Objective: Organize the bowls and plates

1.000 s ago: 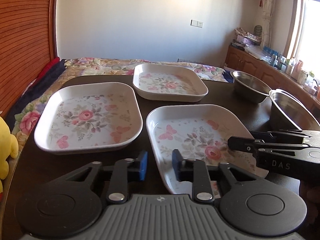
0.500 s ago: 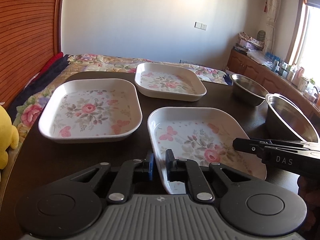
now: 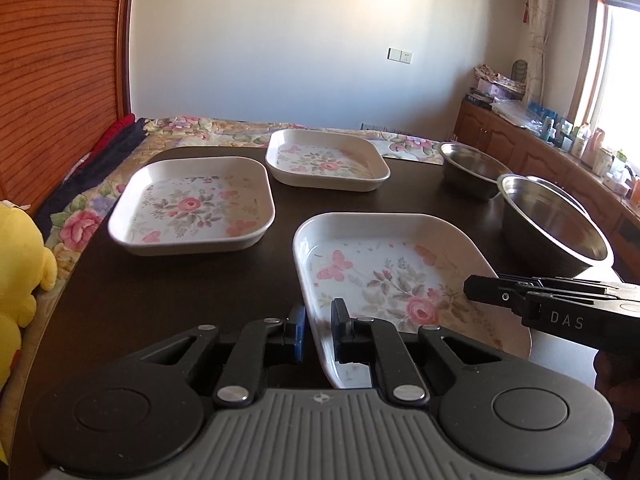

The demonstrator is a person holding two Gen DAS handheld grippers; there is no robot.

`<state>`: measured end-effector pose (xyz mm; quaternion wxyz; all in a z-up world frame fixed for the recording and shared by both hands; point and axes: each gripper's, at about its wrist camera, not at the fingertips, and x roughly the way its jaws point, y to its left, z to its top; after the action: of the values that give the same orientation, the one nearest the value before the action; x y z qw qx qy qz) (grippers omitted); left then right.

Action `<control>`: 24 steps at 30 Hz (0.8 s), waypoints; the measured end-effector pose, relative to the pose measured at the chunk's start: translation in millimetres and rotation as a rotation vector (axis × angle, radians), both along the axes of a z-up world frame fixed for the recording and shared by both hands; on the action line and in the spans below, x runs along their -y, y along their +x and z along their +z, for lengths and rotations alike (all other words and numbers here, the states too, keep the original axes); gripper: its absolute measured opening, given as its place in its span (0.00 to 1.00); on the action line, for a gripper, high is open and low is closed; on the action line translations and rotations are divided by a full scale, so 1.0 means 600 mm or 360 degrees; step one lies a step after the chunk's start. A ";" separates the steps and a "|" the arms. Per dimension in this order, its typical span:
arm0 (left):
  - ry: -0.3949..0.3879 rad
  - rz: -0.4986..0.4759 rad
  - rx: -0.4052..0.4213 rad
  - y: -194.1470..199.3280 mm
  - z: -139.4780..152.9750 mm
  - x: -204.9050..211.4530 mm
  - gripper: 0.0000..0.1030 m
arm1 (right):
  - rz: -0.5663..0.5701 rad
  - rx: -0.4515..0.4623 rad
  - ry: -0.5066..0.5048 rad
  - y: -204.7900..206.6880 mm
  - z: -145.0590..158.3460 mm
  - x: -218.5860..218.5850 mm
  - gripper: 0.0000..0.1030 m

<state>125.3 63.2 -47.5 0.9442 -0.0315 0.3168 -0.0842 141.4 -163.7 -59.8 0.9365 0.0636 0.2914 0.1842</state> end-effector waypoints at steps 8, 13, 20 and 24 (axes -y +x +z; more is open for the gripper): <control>0.0017 0.0008 0.0005 -0.049 -0.005 0.002 0.13 | 0.0010 0.0010 0.0013 -0.051 -0.006 0.003 0.15; 0.0032 0.0016 -0.0020 -0.060 -0.021 0.003 0.13 | 0.0012 -0.0001 0.0019 -0.065 -0.012 0.005 0.15; 0.0048 0.0010 -0.0043 -0.064 -0.033 0.009 0.13 | 0.0005 -0.0024 0.0042 -0.076 -0.016 0.005 0.15; 0.0059 0.0012 -0.0033 -0.064 -0.034 0.009 0.13 | 0.0014 -0.0034 0.0044 -0.079 -0.023 0.002 0.15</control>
<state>86.6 58.1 -67.6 0.9416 -0.0161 0.3281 -0.0742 93.8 -164.9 -73.8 0.9316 0.0771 0.2990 0.1917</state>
